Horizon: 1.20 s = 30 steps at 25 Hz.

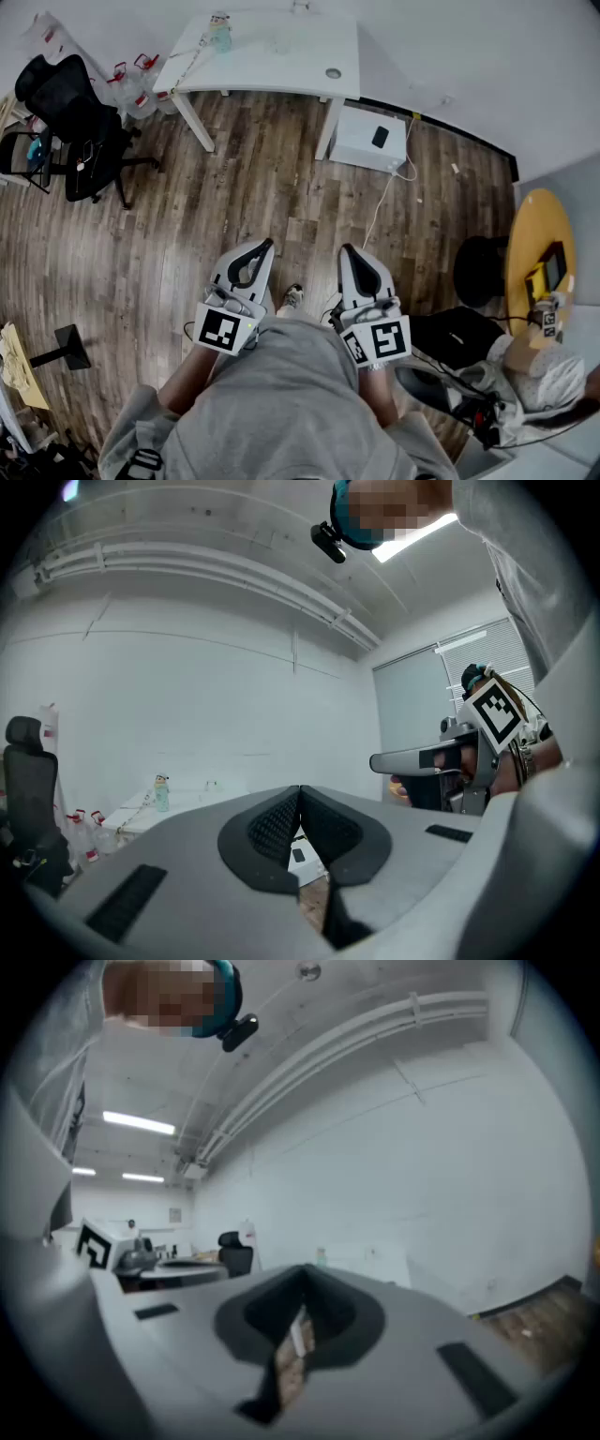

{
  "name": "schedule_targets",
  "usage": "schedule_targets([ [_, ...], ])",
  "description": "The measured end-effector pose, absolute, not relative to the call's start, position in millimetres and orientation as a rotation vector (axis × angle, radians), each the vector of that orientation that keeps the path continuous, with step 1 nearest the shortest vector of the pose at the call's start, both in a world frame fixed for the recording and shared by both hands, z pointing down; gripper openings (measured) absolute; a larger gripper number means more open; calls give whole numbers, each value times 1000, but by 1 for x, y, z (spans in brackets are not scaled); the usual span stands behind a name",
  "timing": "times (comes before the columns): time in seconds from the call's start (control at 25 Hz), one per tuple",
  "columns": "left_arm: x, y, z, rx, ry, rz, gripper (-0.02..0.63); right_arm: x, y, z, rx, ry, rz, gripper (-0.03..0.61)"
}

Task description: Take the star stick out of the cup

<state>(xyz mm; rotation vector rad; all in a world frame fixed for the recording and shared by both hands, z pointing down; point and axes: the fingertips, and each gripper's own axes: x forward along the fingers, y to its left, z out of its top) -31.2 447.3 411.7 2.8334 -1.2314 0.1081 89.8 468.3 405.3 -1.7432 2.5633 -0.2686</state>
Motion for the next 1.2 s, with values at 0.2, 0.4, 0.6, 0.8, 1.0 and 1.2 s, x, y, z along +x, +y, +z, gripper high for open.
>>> schedule_targets([
  [0.2, -28, 468, 407, 2833, -1289, 104, 32, 86, 488, 403, -1683, 2600, -257, 35],
  [0.4, -21, 475, 407, 2843, -1294, 124, 32, 90, 488, 403, -1679, 2610, -257, 35],
  [0.6, -26, 474, 405, 2826, -1339, 110, 32, 87, 487, 405, -1656, 2623, -262, 35],
  [0.8, -24, 468, 407, 2830, -1345, 120, 32, 93, 479, 409, -1652, 2612, -302, 35],
  [1.0, -31, 455, 405, 2813, -1366, 91, 32, 92, 466, 410, -1639, 2619, -300, 35],
  [1.2, -33, 433, 410, 2809, -1344, 82, 32, 85, 445, 409, -1676, 2635, -242, 37],
])
